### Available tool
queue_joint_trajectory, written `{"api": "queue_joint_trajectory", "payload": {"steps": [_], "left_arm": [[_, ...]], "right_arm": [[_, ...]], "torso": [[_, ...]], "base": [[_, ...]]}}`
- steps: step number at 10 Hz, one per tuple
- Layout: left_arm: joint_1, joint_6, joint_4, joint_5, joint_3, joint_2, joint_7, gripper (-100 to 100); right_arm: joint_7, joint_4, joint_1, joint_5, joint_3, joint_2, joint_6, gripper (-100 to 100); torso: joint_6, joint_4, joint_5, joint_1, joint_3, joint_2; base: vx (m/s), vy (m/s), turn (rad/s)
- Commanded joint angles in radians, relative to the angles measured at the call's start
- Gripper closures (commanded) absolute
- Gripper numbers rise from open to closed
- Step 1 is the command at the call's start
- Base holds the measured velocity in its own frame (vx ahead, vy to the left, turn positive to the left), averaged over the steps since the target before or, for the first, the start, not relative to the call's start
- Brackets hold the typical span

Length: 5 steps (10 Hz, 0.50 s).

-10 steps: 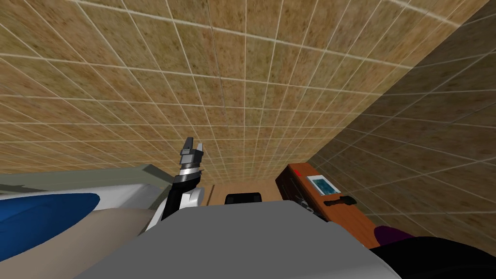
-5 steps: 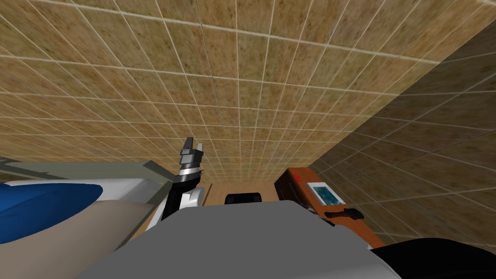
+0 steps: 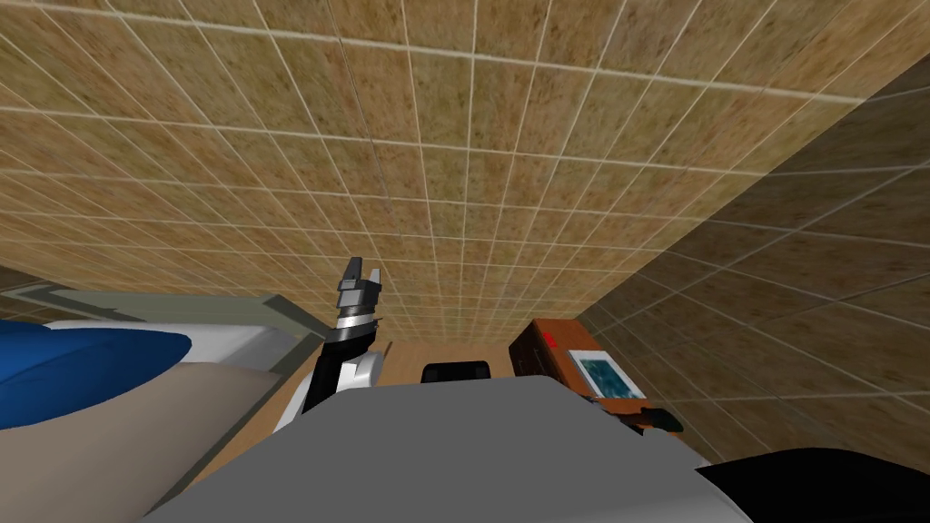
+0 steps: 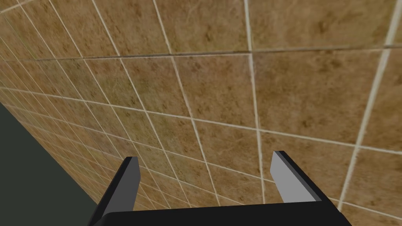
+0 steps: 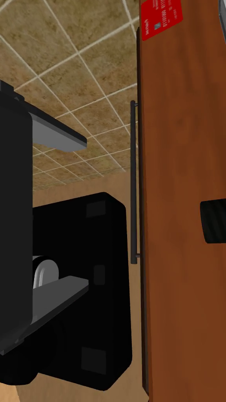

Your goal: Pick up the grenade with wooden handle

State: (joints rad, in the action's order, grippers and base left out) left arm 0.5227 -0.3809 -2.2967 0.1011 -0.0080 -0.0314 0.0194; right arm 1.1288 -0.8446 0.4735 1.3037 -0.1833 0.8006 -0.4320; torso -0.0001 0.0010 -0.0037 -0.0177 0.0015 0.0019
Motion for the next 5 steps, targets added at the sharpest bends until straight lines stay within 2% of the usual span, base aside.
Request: {"api": "queue_joint_trajectory", "payload": {"steps": [1, 2, 3, 4, 5], "left_arm": [[0.000, 0.000, 0.000, 0.000, 0.000, 0.000, 0.000, 0], [0.000, 0.000, 0.000, 0.000, 0.000, 0.000, 0.000, 0], [0.000, 0.000, 0.000, 0.000, 0.000, 0.000, 0.000, 0], [0.000, 0.000, 0.000, 0.000, 0.000, 0.000, 0.000, 0], [0.000, 0.000, 0.000, 0.000, 0.000, 0.000, 0.000, 0]], "right_arm": [[0.026, 0.050, -0.029, 0.027, -0.021, 0.017, -0.018, -100], [0.026, 0.060, -0.029, 0.027, -0.021, 0.017, -0.018, -100], [0.036, 0.088, -0.054, 0.046, -0.036, 0.028, -0.028, -100], [0.036, 0.097, -0.054, 0.046, -0.036, 0.028, -0.028, -100], [0.044, 0.125, -0.081, 0.057, -0.044, 0.033, -0.033, -100]], "torso": [[0.000, 0.000, 0.000, 0.000, 0.000, 0.000], [0.000, 0.000, 0.000, -0.004, 0.000, 0.000], [0.000, 0.000, 0.000, -0.001, 0.000, 0.000], [0.000, 0.000, 0.000, -0.002, 0.000, 0.001], [0.000, 0.000, 0.000, 0.000, 0.001, 0.001]], "base": [[0.000, -0.256, 0.058], [0.004, -0.220, 0.053], [-0.027, -0.223, 0.041], [-0.025, -0.195, 0.024], [-0.034, -0.224, 0.000]]}}
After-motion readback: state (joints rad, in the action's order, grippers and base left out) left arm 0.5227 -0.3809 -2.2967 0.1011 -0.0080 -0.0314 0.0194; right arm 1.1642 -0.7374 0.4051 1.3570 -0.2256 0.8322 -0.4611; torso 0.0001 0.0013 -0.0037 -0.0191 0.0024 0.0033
